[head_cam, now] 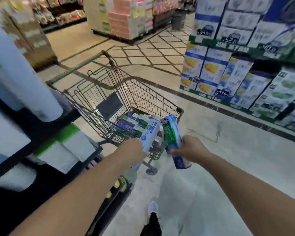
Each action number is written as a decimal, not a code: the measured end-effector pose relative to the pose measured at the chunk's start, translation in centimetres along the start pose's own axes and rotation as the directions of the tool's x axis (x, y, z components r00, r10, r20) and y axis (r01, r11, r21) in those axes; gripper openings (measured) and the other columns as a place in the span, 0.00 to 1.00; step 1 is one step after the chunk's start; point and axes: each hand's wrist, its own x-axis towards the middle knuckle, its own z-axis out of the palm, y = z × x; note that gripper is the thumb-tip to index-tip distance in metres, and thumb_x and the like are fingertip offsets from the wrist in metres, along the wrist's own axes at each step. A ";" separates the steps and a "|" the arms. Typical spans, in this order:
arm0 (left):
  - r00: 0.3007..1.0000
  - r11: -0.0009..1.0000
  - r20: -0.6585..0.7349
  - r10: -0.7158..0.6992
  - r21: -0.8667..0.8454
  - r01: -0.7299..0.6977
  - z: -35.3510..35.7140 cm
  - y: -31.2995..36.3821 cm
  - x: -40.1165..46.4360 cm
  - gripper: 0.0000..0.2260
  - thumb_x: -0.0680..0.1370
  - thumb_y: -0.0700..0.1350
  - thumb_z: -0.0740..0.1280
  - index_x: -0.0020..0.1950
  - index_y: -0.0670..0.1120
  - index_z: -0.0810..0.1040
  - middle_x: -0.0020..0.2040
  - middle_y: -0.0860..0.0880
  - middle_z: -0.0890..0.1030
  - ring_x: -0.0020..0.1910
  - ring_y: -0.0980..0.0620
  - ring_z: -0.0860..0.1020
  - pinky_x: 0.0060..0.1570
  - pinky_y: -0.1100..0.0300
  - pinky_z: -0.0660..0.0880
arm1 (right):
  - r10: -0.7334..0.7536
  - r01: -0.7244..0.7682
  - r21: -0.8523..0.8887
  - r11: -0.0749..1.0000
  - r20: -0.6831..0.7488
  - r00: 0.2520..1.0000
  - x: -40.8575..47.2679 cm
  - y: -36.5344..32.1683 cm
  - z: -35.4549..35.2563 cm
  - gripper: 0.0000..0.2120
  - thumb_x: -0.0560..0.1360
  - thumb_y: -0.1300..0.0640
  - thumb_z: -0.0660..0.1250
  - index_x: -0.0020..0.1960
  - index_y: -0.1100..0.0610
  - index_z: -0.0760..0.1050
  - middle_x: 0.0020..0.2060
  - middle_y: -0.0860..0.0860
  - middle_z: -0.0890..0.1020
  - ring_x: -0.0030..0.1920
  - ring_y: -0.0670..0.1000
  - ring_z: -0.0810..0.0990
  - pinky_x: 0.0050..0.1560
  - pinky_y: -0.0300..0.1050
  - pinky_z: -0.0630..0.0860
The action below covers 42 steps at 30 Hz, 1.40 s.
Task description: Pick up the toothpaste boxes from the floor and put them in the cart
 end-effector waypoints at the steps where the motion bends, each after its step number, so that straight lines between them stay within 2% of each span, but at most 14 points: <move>1: 1.000 1.000 0.003 0.014 0.006 -0.014 -1.2 0.2 1.8 0.17 0.80 0.54 0.64 0.48 0.39 0.77 0.33 0.43 0.74 0.25 0.53 0.63 0.24 0.57 0.67 | 0.009 -0.009 -0.005 1.000 0.000 1.000 1.6 -0.5 -0.9 0.22 0.67 0.40 0.75 0.48 0.56 0.74 0.40 0.52 0.78 0.39 0.51 0.76 0.30 0.43 0.68; 4: 0.999 0.999 -0.007 0.041 0.010 -0.041 -4.6 0.7 6.7 0.16 0.80 0.53 0.65 0.42 0.41 0.71 0.29 0.48 0.65 0.24 0.52 0.63 0.23 0.61 0.60 | 0.020 -0.020 -0.024 1.000 -0.008 1.000 6.2 -1.5 -3.2 0.20 0.67 0.42 0.75 0.44 0.55 0.72 0.39 0.52 0.77 0.36 0.49 0.74 0.28 0.42 0.66; 9: 1.000 1.000 -0.029 0.011 0.021 -0.010 -9.7 0.8 14.3 0.15 0.80 0.53 0.65 0.43 0.42 0.72 0.30 0.49 0.69 0.26 0.53 0.67 0.24 0.62 0.63 | 0.025 -0.026 -0.069 0.997 -0.011 1.000 13.4 -2.8 -6.6 0.20 0.68 0.43 0.74 0.36 0.53 0.66 0.33 0.50 0.73 0.31 0.46 0.70 0.27 0.42 0.64; 13: 0.997 0.997 -0.034 -0.065 -0.050 0.064 -11.5 0.0 19.2 0.16 0.80 0.55 0.64 0.42 0.43 0.73 0.32 0.48 0.72 0.27 0.52 0.69 0.25 0.61 0.64 | -0.009 0.012 -0.062 0.998 0.044 0.999 19.6 -3.6 -7.6 0.20 0.68 0.43 0.75 0.39 0.56 0.69 0.34 0.51 0.73 0.32 0.49 0.70 0.29 0.45 0.63; 17: 0.987 0.982 0.009 -0.160 -0.101 0.160 -11.5 -1.4 23.0 0.18 0.80 0.56 0.64 0.36 0.45 0.68 0.32 0.49 0.70 0.28 0.52 0.68 0.26 0.60 0.63 | -0.072 0.085 -0.111 0.990 0.116 0.991 25.8 -4.9 -8.0 0.21 0.71 0.44 0.73 0.36 0.54 0.64 0.32 0.50 0.69 0.30 0.47 0.66 0.29 0.43 0.60; 22: 0.945 0.928 0.077 -0.318 -0.178 0.327 -10.7 -3.0 27.4 0.20 0.80 0.57 0.62 0.35 0.45 0.67 0.31 0.49 0.67 0.26 0.52 0.64 0.25 0.60 0.61 | -0.155 0.202 -0.172 0.964 0.252 0.955 34.9 -5.8 -7.8 0.23 0.69 0.42 0.75 0.42 0.57 0.66 0.38 0.54 0.71 0.36 0.52 0.69 0.35 0.46 0.62; 27: 0.862 0.801 0.196 -0.468 -0.319 0.508 -8.2 -3.4 30.9 0.17 0.80 0.54 0.63 0.54 0.40 0.77 0.34 0.46 0.69 0.28 0.51 0.64 0.29 0.59 0.62 | -0.217 0.310 -0.213 0.927 0.369 0.904 41.8 -5.8 -7.3 0.20 0.73 0.46 0.73 0.42 0.57 0.65 0.38 0.52 0.70 0.36 0.50 0.68 0.31 0.43 0.61; 29: 0.824 0.741 0.219 -0.523 -0.361 0.566 -6.4 -3.3 32.4 0.15 0.80 0.54 0.63 0.47 0.41 0.77 0.36 0.43 0.72 0.29 0.51 0.65 0.32 0.59 0.64 | -0.208 0.310 -0.206 0.928 0.403 0.891 44.6 -5.2 -6.0 0.19 0.75 0.48 0.71 0.39 0.55 0.62 0.35 0.50 0.68 0.32 0.47 0.66 0.29 0.42 0.61; 31: 0.787 0.686 0.252 -0.564 -0.388 0.616 -4.6 -3.1 33.6 0.18 0.81 0.54 0.63 0.37 0.44 0.69 0.31 0.46 0.67 0.27 0.52 0.63 0.27 0.60 0.63 | -0.200 0.298 -0.179 0.937 0.424 0.883 46.9 -4.2 -4.2 0.16 0.76 0.50 0.69 0.42 0.57 0.64 0.34 0.51 0.69 0.31 0.46 0.66 0.28 0.42 0.61; 33: 0.749 0.617 0.303 -0.590 -0.429 0.660 -2.4 -3.1 34.8 0.17 0.80 0.55 0.63 0.40 0.43 0.72 0.31 0.48 0.67 0.26 0.53 0.66 0.26 0.60 0.64 | -0.172 0.260 -0.151 0.954 0.437 0.883 49.0 -3.1 -2.1 0.15 0.76 0.51 0.68 0.49 0.60 0.66 0.35 0.51 0.70 0.31 0.47 0.68 0.27 0.42 0.62; 35: 0.716 0.539 0.361 -0.598 -0.480 0.692 0.2 -3.1 36.1 0.19 0.80 0.55 0.63 0.53 0.38 0.79 0.34 0.44 0.72 0.29 0.49 0.72 0.29 0.52 0.70 | -0.128 0.222 -0.154 0.963 0.461 0.878 50.7 -2.0 0.1 0.16 0.77 0.52 0.68 0.51 0.61 0.65 0.35 0.52 0.70 0.31 0.47 0.69 0.25 0.42 0.62; 36: 0.701 0.514 0.388 -0.598 -0.486 0.707 1.6 -2.9 36.6 0.21 0.80 0.55 0.64 0.54 0.36 0.79 0.34 0.42 0.73 0.29 0.48 0.73 0.32 0.49 0.72 | -0.109 0.207 -0.162 0.965 0.470 0.876 51.5 -1.4 1.2 0.16 0.77 0.53 0.68 0.51 0.61 0.64 0.34 0.52 0.70 0.31 0.47 0.69 0.25 0.42 0.62; 39: 0.671 0.494 0.416 -0.614 -0.460 0.738 5.7 -2.2 38.4 0.22 0.80 0.56 0.64 0.32 0.44 0.68 0.27 0.48 0.63 0.23 0.52 0.63 0.24 0.58 0.62 | -0.083 0.199 -0.211 0.957 0.458 0.885 53.3 0.4 4.8 0.13 0.77 0.54 0.68 0.50 0.60 0.66 0.42 0.56 0.76 0.34 0.51 0.73 0.31 0.43 0.68; 42: 0.667 0.462 0.410 -0.622 -0.495 0.735 9.0 -1.5 40.1 0.24 0.80 0.58 0.64 0.31 0.46 0.61 0.27 0.49 0.62 0.23 0.53 0.61 0.23 0.59 0.56 | -0.058 0.223 -0.303 0.927 0.471 0.880 54.4 2.3 7.7 0.12 0.78 0.55 0.65 0.56 0.62 0.70 0.52 0.59 0.74 0.35 0.51 0.74 0.34 0.41 0.69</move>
